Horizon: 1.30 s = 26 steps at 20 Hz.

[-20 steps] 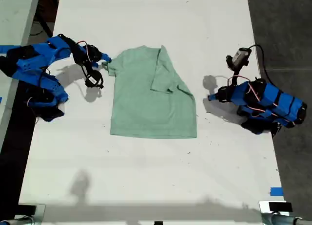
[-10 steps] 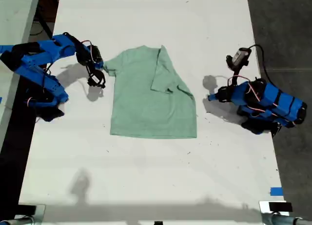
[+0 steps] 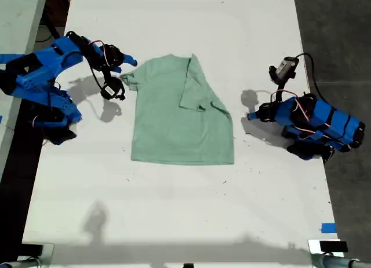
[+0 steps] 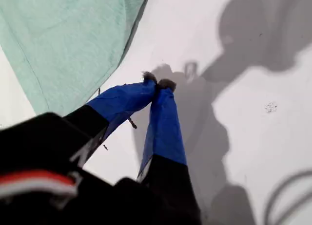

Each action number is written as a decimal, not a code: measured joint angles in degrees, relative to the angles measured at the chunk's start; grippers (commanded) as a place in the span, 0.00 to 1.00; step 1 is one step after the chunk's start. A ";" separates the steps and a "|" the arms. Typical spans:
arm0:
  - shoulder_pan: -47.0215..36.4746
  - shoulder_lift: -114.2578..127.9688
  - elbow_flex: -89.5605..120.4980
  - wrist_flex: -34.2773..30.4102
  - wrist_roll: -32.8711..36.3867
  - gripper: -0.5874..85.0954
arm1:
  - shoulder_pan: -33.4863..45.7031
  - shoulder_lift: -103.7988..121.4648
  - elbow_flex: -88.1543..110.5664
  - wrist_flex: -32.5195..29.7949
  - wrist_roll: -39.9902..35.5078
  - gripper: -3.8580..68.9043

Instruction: Fold t shirt

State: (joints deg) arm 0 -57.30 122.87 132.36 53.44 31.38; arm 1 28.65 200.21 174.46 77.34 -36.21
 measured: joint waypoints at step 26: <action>30.85 -50.10 -71.89 23.03 3.96 0.39 | -0.09 0.00 0.00 0.09 -0.35 0.07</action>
State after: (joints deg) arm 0 -26.46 72.77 60.47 76.46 35.33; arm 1 28.56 200.21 174.46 77.43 -36.56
